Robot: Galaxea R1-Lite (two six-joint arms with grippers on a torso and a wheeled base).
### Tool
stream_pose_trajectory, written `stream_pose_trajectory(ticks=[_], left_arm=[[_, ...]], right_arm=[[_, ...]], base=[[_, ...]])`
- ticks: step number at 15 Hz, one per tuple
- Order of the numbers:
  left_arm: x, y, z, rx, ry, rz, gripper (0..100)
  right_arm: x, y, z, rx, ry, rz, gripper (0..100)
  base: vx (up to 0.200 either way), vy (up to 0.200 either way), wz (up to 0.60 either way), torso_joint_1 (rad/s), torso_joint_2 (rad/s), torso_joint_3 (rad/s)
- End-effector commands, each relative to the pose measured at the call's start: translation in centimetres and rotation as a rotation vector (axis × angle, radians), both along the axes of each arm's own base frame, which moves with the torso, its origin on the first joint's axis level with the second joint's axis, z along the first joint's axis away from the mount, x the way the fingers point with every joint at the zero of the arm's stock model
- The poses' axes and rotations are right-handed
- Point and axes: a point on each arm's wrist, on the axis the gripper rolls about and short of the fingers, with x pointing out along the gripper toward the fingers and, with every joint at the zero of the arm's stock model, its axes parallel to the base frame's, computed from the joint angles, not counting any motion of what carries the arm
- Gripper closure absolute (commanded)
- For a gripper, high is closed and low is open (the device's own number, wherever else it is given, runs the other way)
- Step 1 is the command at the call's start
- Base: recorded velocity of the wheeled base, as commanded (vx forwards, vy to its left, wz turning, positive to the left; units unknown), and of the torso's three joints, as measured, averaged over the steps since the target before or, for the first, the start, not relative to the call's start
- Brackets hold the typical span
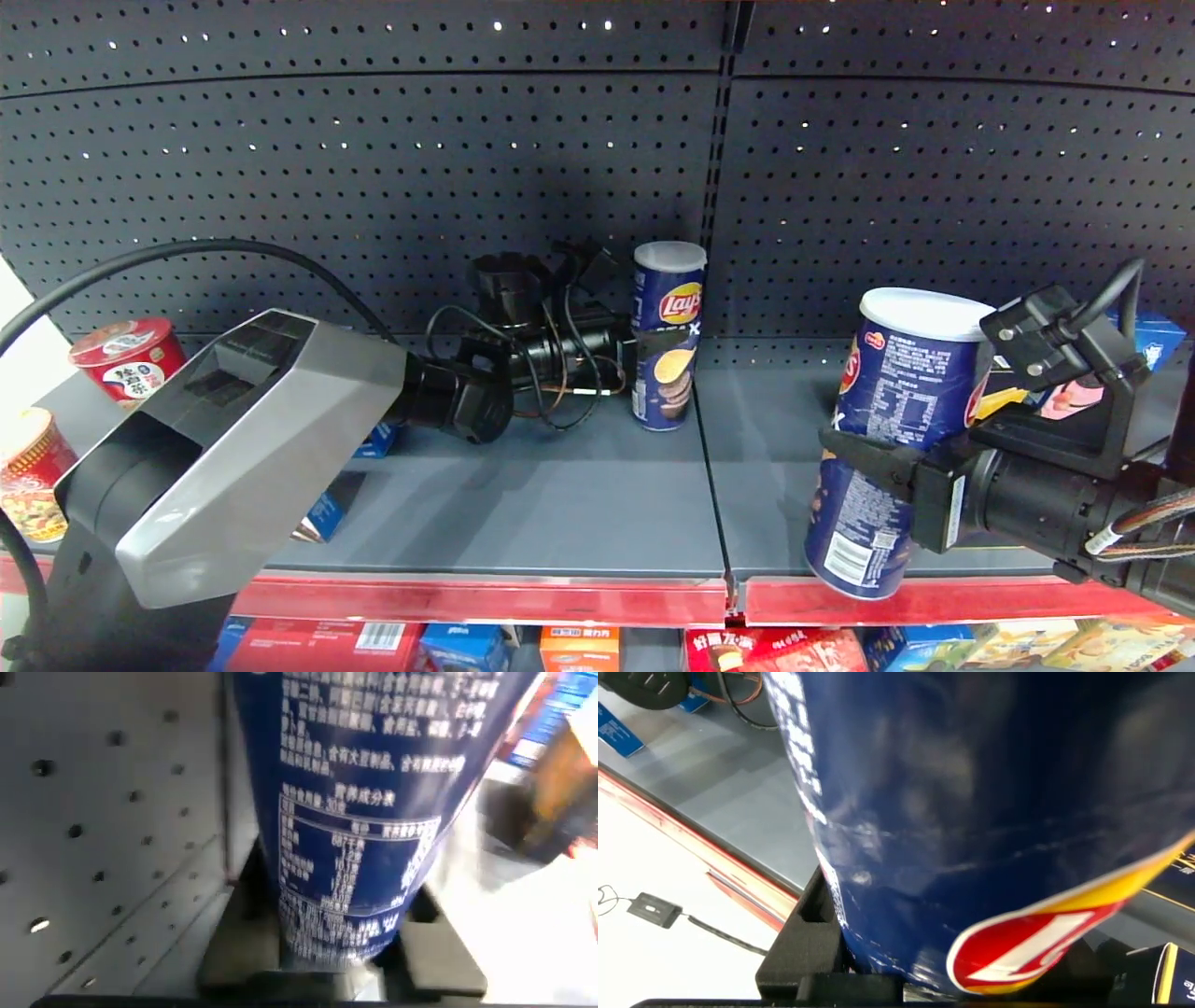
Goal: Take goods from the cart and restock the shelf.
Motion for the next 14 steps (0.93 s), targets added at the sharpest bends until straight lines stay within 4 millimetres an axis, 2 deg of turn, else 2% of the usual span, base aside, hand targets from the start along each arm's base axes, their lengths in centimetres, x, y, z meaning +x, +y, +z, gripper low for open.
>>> stream_pose_trajectory(ticks=[1, 2, 5, 8, 11, 14], left_arm=[[-0.2, -0.5, 0.0, 0.001, 0.004, 0.031, 100], [-0.3, -0.5, 0.0, 0.007, 0.016, 0.047, 100], [-0.9, -0.2, 2.1, -0.002, 0.002, 0.102, 100], [-2.3, -0.5, 4.2, -0.018, -0.022, 0.174, 100], [-5.7, 0.9, 5.5, 0.004, 0.011, 0.176, 100], [-9.1, 2.1, 5.7, 0.02, 0.021, 0.177, 100]], right_arm=[[0.0, -0.2, -0.2, -0.005, 0.006, -0.008, 100], [-0.1, -0.3, -0.3, -0.007, 0.008, -0.009, 100], [-0.4, -0.6, -0.6, -0.009, 0.011, -0.012, 100], [-0.7, -1.1, -0.6, -0.007, 0.008, -0.019, 100], [-1.0, -1.7, -1.0, -0.013, 0.016, -0.036, 100], [-2.0, -2.5, -1.6, -0.02, 0.022, -0.037, 100]], base=[[0.0, 0.0, 0.0, 0.0, 0.0, 0.0], [0.0, 0.0, 0.0, 0.0, 0.0, 0.0], [0.0, 0.0, 0.0, 0.0, 0.0, 0.0], [0.0, 0.0, 0.0, 0.0, 0.0, 0.0], [0.0, 0.0, 0.0, 0.0, 0.0, 0.0], [0.0, 0.0, 0.0, 0.0, 0.0, 0.0]])
